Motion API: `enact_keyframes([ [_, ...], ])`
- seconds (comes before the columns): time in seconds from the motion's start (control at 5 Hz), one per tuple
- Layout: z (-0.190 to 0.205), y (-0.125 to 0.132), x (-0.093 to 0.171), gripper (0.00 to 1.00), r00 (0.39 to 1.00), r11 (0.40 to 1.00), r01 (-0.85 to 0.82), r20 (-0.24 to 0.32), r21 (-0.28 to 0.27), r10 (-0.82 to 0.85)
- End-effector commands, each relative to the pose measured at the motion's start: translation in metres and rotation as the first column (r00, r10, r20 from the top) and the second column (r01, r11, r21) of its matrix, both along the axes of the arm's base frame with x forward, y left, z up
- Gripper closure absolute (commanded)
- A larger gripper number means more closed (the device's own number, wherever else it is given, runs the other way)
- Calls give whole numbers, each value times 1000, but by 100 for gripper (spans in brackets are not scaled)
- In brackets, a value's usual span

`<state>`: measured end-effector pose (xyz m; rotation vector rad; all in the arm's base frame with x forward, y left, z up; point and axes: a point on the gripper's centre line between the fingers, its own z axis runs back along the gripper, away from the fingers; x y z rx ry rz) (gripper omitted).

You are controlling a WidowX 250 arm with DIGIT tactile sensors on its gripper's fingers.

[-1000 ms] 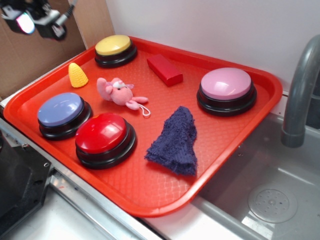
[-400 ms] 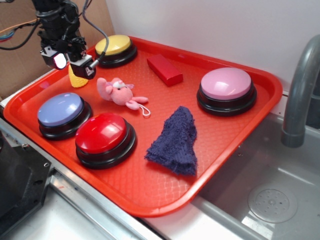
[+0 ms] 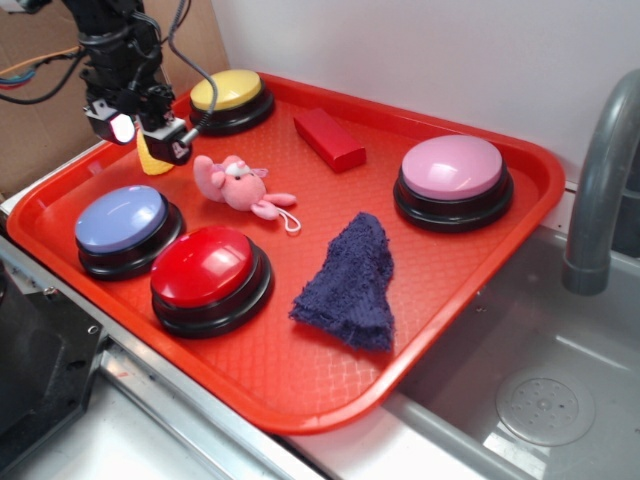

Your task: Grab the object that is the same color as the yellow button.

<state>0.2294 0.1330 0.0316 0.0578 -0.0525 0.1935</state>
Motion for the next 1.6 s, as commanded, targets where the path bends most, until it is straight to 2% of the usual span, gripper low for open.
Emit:
enact_keyframes([
  [0.0,-14,9,14,100,996,994,47,82,-102,-39],
  [0.2,-5,7,12,100,995,996,29,95,-87,-21],
  [0.4,44,0,-7,100,996,998,45,78,-38,-42],
  [0.6,93,-20,-13,100,998,998,55,-13,-1,-55],
  [0.8,128,-47,-17,100,998,998,62,-2,28,-62],
  [1.0,153,-82,-20,100,985,985,172,19,3,-172],
  [1.2,173,-125,-27,100,952,955,297,80,15,-297],
  [1.4,194,-134,-40,100,942,956,292,184,-33,-281],
])
